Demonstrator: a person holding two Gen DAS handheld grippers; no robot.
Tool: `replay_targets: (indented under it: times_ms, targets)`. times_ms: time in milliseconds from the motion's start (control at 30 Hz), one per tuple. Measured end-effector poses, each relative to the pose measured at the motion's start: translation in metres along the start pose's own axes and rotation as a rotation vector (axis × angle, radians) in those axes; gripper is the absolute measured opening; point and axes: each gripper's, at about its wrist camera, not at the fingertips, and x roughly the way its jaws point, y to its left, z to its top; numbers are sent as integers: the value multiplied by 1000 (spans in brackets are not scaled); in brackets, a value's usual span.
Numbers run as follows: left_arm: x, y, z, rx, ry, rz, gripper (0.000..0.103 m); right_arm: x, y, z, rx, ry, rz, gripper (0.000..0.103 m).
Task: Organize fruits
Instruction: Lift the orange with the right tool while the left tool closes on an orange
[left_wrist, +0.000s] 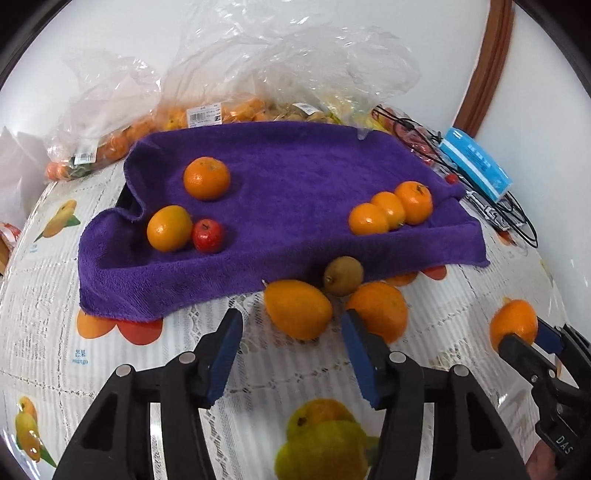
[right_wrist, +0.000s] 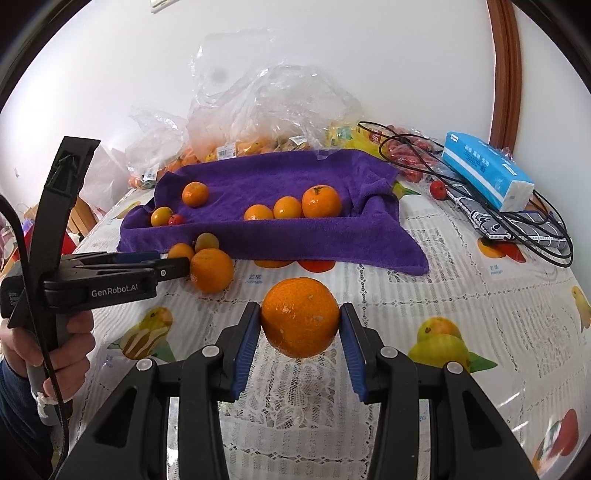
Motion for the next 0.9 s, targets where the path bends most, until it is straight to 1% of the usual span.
replay_targets:
  times_ms: [100,167,200,233,300,500,700,900]
  targets:
    - [7,5,1,-23,9,13,57,1,-2,0,1,5,-2,43]
    - [11,4,2,-19,17,12,50,2,-2,0,1,7,-2,43]
    - [11,3,2,-14,14,12,40,3,-3,0,2,8,-1,43]
    - [11,1,2,-5,15,9,34,3,-3,0,2,8,-1,43]
    - [11,1,2,-3,14,11,34,3,-3,0,3,7,0,43]
    - [9,7,1,-37,15,-16,33,3,-3,0,-1,5,1,43]
    - [11,2,1,-9,3,21,33,3,-2,0,0,3,-1,43]
    - [1,7,0,-30,-6,-11,32,1,-1,2,3,-1,-1,43]
